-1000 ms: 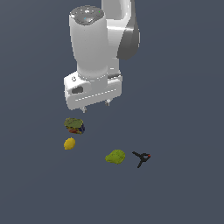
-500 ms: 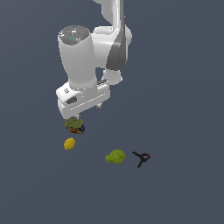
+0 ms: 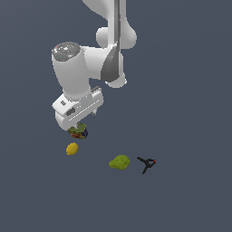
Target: Pick up a designated object from a clutter of objects.
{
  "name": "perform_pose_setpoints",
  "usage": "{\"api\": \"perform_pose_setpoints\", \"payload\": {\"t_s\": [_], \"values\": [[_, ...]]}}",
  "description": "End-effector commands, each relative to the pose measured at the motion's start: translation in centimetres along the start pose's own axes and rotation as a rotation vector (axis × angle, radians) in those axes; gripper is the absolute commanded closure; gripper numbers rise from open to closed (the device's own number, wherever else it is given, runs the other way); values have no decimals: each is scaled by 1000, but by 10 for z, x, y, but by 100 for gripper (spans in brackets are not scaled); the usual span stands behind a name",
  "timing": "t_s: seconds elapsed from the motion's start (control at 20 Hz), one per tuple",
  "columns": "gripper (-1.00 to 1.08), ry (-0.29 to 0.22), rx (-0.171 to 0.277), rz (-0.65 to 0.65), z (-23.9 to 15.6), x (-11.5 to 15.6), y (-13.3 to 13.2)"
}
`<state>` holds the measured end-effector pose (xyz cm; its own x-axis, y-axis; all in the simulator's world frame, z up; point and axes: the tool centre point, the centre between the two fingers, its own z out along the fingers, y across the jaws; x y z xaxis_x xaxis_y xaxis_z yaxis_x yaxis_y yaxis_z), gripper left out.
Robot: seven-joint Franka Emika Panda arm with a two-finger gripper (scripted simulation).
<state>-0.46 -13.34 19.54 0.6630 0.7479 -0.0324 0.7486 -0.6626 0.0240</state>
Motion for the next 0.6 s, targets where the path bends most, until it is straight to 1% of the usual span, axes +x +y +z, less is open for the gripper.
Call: {"api": "perform_pose_setpoints", "payload": {"t_s": [0.0,0.55], "values": [[-92,1,2,-53,9,-8,4],[-92,12,11,-279,47,-40,16]]}}
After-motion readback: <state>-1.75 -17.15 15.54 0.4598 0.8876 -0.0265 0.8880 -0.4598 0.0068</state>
